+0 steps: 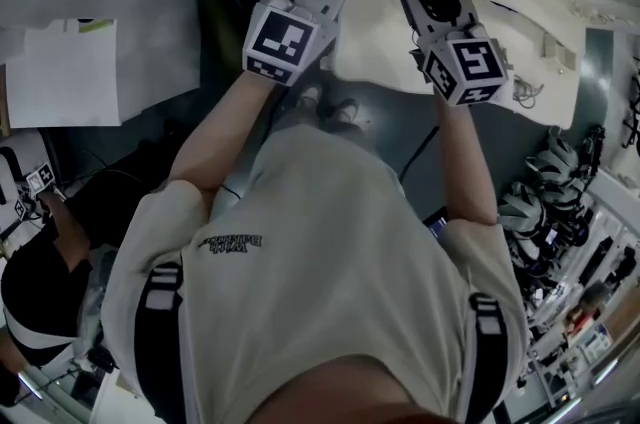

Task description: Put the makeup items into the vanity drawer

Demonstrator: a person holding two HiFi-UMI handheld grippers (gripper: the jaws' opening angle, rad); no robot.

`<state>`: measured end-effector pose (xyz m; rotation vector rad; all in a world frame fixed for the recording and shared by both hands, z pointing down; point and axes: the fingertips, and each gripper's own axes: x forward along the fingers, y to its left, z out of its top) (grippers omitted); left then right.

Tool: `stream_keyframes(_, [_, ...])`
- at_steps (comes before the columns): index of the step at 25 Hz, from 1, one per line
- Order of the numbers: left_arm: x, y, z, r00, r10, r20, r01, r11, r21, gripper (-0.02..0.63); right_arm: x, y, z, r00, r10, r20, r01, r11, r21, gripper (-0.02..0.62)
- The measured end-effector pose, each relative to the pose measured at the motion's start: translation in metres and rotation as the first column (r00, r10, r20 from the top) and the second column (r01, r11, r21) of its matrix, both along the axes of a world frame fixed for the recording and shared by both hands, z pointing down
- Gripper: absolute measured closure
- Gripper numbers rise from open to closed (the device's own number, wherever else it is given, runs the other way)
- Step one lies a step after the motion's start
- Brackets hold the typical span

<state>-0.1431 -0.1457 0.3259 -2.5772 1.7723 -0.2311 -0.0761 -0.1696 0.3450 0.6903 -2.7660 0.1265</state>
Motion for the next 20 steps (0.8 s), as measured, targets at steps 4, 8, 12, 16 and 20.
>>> stream_keyframes(4, [-0.021, -0.023, 0.018, 1.000, -0.021, 0.004, 0.021, 1.000, -0.015, 0.593, -0.027, -0.030, 0.028, 0.999, 0.010, -0.040, -0.012, 0.999, -0.042, 0.448])
stream_keyframes(8, [-0.035, -0.044, 0.041, 1.000, -0.026, 0.009, 0.026, 0.999, -0.038, 0.594, -0.047, -0.056, 0.065, 0.995, 0.031, -0.098, -0.039, 0.996, -0.084, 0.426])
stream_keyframes(12, [-0.045, -0.062, 0.073, 1.000, -0.021, 0.011, 0.022, 0.997, -0.079, 0.594, -0.065, -0.076, 0.108, 0.984, 0.061, -0.167, -0.085, 0.987, -0.138, 0.414])
stream_keyframes(16, [-0.046, -0.080, 0.112, 1.000, -0.011, 0.023, 0.014, 0.991, -0.130, 0.594, -0.072, -0.095, 0.163, 0.964, 0.094, -0.249, -0.142, 0.972, -0.186, 0.414])
stream_keyframes(20, [-0.046, -0.090, 0.150, 1.000, -0.001, 0.014, 0.004, 0.983, -0.184, 0.593, -0.074, -0.108, 0.211, 0.940, 0.126, -0.316, -0.200, 0.956, -0.214, 0.414])
